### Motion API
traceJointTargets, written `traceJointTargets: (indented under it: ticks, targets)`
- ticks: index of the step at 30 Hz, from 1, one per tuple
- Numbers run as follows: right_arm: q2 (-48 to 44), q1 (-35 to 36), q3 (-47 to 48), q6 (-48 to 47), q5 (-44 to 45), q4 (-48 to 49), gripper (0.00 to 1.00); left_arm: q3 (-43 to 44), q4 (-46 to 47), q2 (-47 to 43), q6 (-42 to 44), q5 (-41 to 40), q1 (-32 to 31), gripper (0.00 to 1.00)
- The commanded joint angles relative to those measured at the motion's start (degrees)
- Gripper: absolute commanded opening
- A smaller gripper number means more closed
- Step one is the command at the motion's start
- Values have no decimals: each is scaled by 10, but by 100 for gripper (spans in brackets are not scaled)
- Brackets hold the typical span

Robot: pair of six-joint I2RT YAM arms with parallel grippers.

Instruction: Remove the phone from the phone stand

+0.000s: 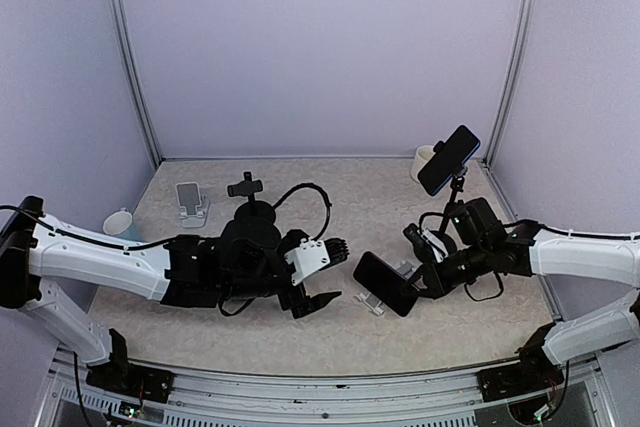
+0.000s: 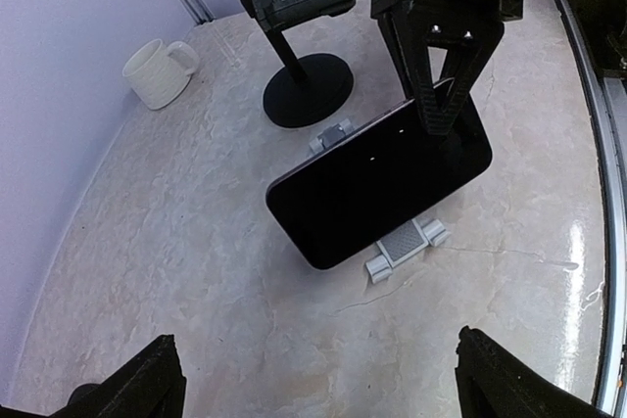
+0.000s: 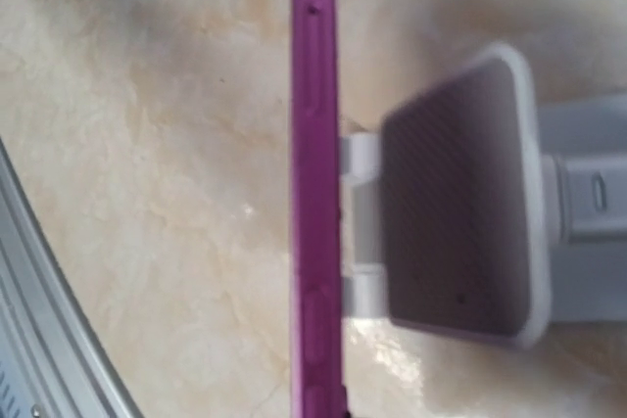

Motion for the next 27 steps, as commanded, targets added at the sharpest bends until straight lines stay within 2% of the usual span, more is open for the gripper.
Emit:
traceJointTargets:
  ticks: [1,8,18,21,27]
  targets:
    - [3,9,63,-51,-22,-39,0,28,-32,-2,12,22,-7,92]
    - [50,82,154,-127,-10,-133,0,66,-163,-23,55,101,-11,86]
    - [95,194,215,-175,41,-187,0,70,-250,-89,23,137,-6,69]
    - [93,208,225,-184,22,-184,0,50,-251,-94,13,158,-5,65]
    - [105,224,257,-221,-17,-224,0,9,-198,-126,-15,187,-4,69]
